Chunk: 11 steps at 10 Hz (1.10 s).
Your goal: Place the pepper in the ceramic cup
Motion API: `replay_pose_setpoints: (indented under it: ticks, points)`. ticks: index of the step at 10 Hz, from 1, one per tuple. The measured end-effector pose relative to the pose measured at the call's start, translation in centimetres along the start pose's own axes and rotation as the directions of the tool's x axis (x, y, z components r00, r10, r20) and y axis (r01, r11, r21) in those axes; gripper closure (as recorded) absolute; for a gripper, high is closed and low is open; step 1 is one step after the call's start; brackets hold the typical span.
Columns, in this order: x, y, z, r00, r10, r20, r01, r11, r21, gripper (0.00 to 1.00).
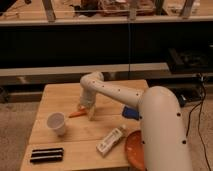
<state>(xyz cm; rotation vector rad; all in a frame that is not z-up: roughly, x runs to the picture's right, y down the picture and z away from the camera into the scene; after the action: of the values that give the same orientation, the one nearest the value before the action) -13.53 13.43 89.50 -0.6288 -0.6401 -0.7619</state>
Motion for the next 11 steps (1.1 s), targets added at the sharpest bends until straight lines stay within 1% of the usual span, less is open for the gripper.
replay_pose_setpoints:
  ticks: [1,3,4,6,7,8,10,11]
  points:
    - [0.01,-0.61,0.22,1.000,-0.025,0.009,0.025,1.000,0.002,0.33]
    - [0.31,-0.47,0.22,0.999,-0.031,0.012,0.031,0.999,-0.009,0.33]
    - [0.26,-0.63,0.24,0.999,-0.035,0.011,0.036,0.999,-0.008,0.38]
    - [0.17,-0.85,0.25,0.999,-0.038,0.011,0.039,0.999,-0.007,0.57]
    - [0.25,-0.83,0.21,0.999,-0.036,0.011,0.036,0.999,-0.006,0.69]
    - [0.29,-0.79,0.21,0.999,-0.035,0.012,0.035,0.999,-0.006,0.76]
    - [0.26,-0.86,0.32,0.999,-0.036,0.012,0.036,0.999,-0.007,0.94]
    - [0.27,-0.87,0.36,0.999,-0.037,0.013,0.037,0.999,-0.008,0.96]
